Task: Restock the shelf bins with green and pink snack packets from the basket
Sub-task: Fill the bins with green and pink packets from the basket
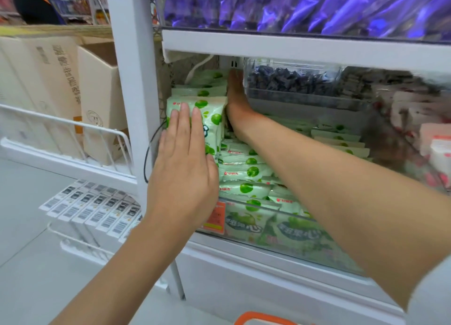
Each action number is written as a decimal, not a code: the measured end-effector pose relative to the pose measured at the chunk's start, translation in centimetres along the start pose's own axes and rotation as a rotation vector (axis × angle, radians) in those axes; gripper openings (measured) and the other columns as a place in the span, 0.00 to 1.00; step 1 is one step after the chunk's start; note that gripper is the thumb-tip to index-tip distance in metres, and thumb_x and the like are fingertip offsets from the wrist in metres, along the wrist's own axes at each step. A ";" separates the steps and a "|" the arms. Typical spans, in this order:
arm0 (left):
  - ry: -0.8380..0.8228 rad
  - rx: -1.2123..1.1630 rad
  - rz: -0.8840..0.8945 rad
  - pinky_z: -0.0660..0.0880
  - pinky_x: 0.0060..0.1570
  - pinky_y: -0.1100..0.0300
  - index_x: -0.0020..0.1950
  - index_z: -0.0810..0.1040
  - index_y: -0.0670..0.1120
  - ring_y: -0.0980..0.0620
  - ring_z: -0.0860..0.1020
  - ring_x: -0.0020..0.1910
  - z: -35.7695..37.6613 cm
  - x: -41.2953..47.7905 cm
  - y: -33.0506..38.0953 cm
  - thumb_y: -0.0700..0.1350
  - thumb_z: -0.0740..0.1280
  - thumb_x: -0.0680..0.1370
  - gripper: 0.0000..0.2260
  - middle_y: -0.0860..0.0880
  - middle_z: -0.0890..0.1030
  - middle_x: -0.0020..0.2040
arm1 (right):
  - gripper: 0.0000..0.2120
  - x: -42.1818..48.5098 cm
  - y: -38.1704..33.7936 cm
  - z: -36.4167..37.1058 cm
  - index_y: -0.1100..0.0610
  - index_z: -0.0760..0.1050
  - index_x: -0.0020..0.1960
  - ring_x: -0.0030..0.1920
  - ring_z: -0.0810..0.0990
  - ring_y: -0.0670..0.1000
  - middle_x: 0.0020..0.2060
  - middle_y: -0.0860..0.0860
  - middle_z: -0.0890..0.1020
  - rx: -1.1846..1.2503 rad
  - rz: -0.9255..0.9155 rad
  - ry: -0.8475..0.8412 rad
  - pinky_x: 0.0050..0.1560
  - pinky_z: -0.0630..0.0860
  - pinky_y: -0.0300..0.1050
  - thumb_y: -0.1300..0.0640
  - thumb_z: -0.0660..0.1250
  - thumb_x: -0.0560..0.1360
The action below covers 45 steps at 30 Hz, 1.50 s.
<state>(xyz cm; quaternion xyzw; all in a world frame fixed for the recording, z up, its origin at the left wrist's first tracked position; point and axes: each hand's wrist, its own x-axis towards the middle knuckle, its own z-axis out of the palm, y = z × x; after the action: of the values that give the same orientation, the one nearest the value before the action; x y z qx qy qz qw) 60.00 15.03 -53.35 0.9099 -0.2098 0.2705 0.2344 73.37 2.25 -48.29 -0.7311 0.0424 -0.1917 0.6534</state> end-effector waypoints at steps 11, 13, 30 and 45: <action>-0.022 -0.023 -0.021 0.35 0.74 0.60 0.79 0.38 0.43 0.52 0.38 0.78 -0.2 0.2 0.1 0.43 0.51 0.82 0.30 0.46 0.38 0.80 | 0.32 -6.2 -1.7 1.7 0.52 0.52 0.79 0.75 0.62 0.54 0.77 0.52 0.61 0.073 0.165 0.094 0.74 0.55 0.51 0.36 0.45 0.81; -0.016 -0.050 -0.015 0.36 0.75 0.60 0.79 0.38 0.44 0.53 0.38 0.78 -0.3 0.2 0.1 0.42 0.52 0.82 0.31 0.47 0.39 0.80 | 0.31 -6.7 -2.1 1.1 0.51 0.52 0.79 0.76 0.60 0.54 0.77 0.52 0.60 0.040 0.176 0.067 0.74 0.54 0.51 0.36 0.44 0.81; -0.036 -0.159 0.101 0.51 0.76 0.52 0.77 0.59 0.36 0.41 0.56 0.77 -3.2 -3.3 9.8 0.37 0.59 0.81 0.24 0.38 0.58 0.77 | 0.11 -23.0 -3.8 -15.5 0.59 0.80 0.52 0.50 0.75 0.53 0.46 0.53 0.79 -0.803 -0.273 0.163 0.51 0.69 0.43 0.66 0.61 0.75; -0.302 -0.717 -0.128 0.68 0.62 0.55 0.69 0.67 0.47 0.48 0.73 0.65 3.4 -2.1 26.4 0.60 0.50 0.83 0.23 0.48 0.74 0.66 | 0.35 -22.4 -2.5 -27.7 0.54 0.70 0.69 0.65 0.74 0.57 0.65 0.55 0.77 -0.277 0.218 0.390 0.67 0.69 0.57 0.34 0.47 0.74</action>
<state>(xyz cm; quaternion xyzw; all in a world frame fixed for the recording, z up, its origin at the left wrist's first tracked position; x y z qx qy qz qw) 46.28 -7.48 -48.88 0.8111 -0.2660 0.0280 0.5202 42.92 -16.43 -48.87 -0.7538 0.2719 -0.2497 0.5435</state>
